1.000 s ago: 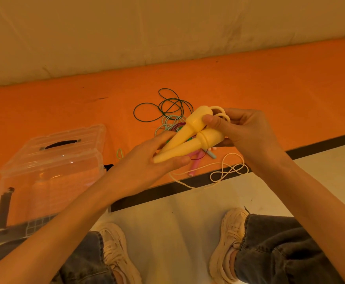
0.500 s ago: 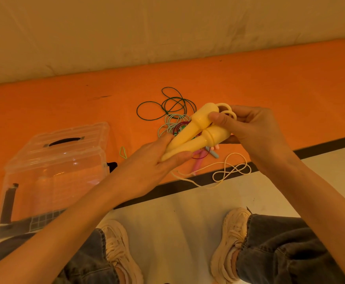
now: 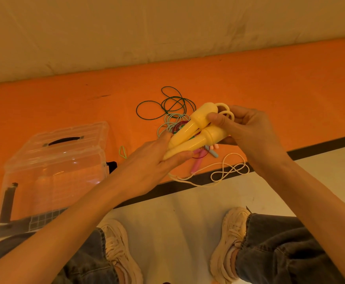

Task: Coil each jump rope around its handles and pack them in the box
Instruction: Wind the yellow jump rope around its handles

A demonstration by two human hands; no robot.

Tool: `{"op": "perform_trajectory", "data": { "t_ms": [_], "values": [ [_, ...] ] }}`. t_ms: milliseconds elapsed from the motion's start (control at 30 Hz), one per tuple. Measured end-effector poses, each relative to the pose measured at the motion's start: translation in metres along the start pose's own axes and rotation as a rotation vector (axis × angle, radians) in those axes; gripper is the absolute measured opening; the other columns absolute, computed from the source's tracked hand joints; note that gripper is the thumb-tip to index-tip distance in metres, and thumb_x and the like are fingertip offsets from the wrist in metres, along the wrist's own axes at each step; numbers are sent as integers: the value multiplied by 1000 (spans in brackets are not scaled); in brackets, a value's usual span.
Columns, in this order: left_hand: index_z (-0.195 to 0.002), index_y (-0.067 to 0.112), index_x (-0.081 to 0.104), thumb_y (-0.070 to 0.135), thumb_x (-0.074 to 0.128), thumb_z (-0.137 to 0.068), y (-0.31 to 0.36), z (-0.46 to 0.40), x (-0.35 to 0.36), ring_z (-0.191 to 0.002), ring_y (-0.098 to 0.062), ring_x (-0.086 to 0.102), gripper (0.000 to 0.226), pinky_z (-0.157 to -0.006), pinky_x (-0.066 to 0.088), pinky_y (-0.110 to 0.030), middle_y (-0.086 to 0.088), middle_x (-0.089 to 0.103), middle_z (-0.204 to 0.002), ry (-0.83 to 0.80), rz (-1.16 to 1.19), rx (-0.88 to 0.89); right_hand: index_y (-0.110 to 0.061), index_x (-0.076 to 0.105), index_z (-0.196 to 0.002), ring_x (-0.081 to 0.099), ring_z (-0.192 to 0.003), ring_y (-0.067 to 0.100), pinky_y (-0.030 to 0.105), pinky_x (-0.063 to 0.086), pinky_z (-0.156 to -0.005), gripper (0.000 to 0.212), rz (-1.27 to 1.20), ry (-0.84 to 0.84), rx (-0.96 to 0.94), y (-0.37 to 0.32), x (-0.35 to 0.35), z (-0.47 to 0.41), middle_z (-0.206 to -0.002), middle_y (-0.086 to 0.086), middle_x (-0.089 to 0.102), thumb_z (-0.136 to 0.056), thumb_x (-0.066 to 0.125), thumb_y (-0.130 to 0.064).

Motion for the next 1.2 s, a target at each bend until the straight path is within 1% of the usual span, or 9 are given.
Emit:
{"op": "perform_trajectory", "data": {
  "t_ms": [167,267,400,533,633,767,1000,1100,1200],
  "values": [
    [-100,20,49,75,35,-73,4,2,-5,-52,-7,42,63,-49,36,-31,2,50,-67,3,23,1,-23,68,-95,71,-73,8,18,55,-57,18,14,-57,32,-2,-3,-5,-81,-7,73,-77,67,-27],
    [-99,21,49,72,37,-75,2,2,-5,-51,-7,41,57,-49,35,-29,3,48,-66,10,43,-12,-30,64,-94,70,-76,3,16,54,-58,9,67,-52,67,0,-6,-6,-88,-11,69,-87,59,-33],
    [-97,22,51,65,43,-80,1,-2,-8,-54,-6,41,46,-51,33,-26,6,45,-65,75,135,-16,-23,64,-100,72,-80,10,24,59,-72,24,32,15,222,12,-11,-9,-93,-5,73,-100,44,-36],
    [-98,23,54,62,45,-81,5,-6,-9,-59,-3,44,43,-55,35,-22,10,47,-66,127,190,21,-19,57,-128,56,-83,-22,-2,42,-76,32,334,-348,234,30,14,8,-108,-20,63,-97,51,-11],
    [-102,28,54,61,46,-82,8,-6,-9,-64,1,50,39,-56,36,-17,15,54,-70,143,219,32,-23,49,-136,49,-108,-16,3,39,-91,48,479,-606,185,44,35,24,-125,-20,56,-91,62,-16],
    [-102,24,54,58,47,-83,0,-6,-14,-58,-1,45,40,-54,33,-18,18,53,-66,195,214,-4,-19,63,-114,66,-96,4,31,53,-89,28,430,-557,181,45,37,31,-102,-4,72,-86,69,-20],
    [-94,20,52,52,49,-90,-14,-7,-30,-54,3,48,32,-49,37,-12,3,59,-76,305,161,-126,-23,76,-100,67,-74,12,19,53,-65,18,533,-476,53,27,27,41,-79,-2,73,-82,72,-19],
    [-100,17,52,52,50,-90,-18,-5,-28,-59,-9,54,36,-53,42,-25,-4,62,-80,287,102,-150,-34,72,-103,66,-75,10,28,55,-70,27,593,-638,11,13,24,46,-82,-10,73,-76,75,-28],
    [-101,20,50,54,52,-88,-16,-2,-20,-63,-20,53,37,-60,43,-37,-2,55,-74,251,17,-145,-37,72,-98,66,-75,8,27,56,-68,27,623,-625,36,-5,8,40,-82,-12,72,-73,75,-30]
  ]
}}
Point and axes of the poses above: each hand's wrist, its own z-axis away from the middle knuckle, its own x-axis out of the palm, y = z × x, the point moved 2 cm from there along -z, towards the middle knuckle
